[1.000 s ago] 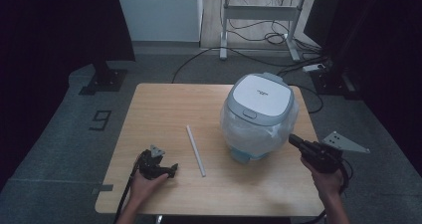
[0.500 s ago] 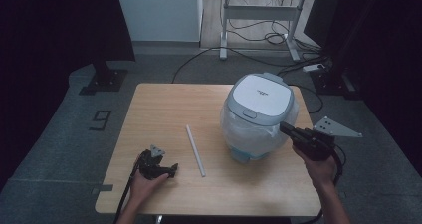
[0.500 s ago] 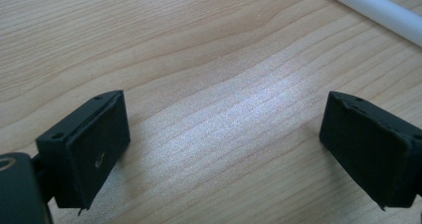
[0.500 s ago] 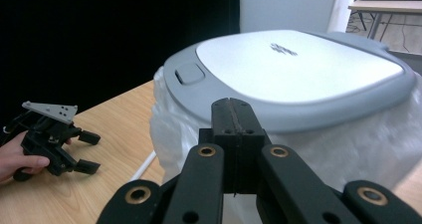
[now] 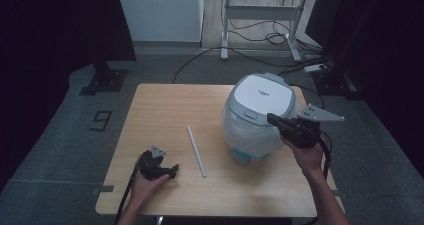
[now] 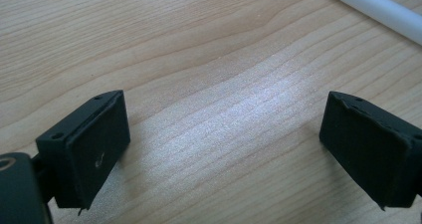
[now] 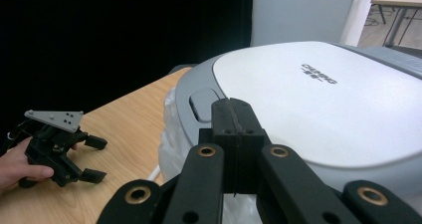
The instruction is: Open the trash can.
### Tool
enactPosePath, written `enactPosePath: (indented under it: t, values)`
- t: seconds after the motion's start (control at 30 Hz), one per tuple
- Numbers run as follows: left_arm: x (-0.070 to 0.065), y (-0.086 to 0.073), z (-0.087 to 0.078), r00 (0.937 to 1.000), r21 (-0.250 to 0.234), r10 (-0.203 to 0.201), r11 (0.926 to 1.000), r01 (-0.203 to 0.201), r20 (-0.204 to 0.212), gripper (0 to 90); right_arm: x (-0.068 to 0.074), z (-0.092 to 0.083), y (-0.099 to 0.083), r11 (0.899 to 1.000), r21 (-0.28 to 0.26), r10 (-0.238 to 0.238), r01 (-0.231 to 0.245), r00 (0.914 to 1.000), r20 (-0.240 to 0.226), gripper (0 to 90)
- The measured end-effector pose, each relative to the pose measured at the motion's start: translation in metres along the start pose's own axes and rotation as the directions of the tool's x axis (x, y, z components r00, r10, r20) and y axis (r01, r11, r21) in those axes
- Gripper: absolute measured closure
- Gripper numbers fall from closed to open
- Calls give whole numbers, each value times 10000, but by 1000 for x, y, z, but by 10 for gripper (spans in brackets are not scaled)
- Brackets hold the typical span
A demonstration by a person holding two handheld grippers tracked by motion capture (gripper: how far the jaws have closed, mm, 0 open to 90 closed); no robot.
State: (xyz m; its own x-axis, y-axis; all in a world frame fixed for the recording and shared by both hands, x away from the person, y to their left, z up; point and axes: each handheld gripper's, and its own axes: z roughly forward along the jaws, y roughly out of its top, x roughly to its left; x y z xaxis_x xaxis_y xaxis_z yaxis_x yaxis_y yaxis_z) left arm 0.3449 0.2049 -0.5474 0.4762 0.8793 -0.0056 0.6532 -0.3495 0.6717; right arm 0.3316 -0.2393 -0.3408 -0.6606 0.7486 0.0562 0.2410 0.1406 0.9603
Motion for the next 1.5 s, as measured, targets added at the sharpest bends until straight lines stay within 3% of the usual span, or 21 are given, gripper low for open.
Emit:
enactPosePath:
  t: [0.67,0.9,1.5]
  values:
    - [0,0,0,10000,7,5,10000,-5,-1,52,7,43,9,9990,437,77,-64,9995,-292,900]
    - [0,0,0,10000,5,-3,10000,3,0,52,6,43,10,9985,532,116,-97,9993,-353,900]
    - [0,0,0,10000,14,12,10000,-12,0,52,8,41,9,9971,644,-388,415,9983,-431,900]
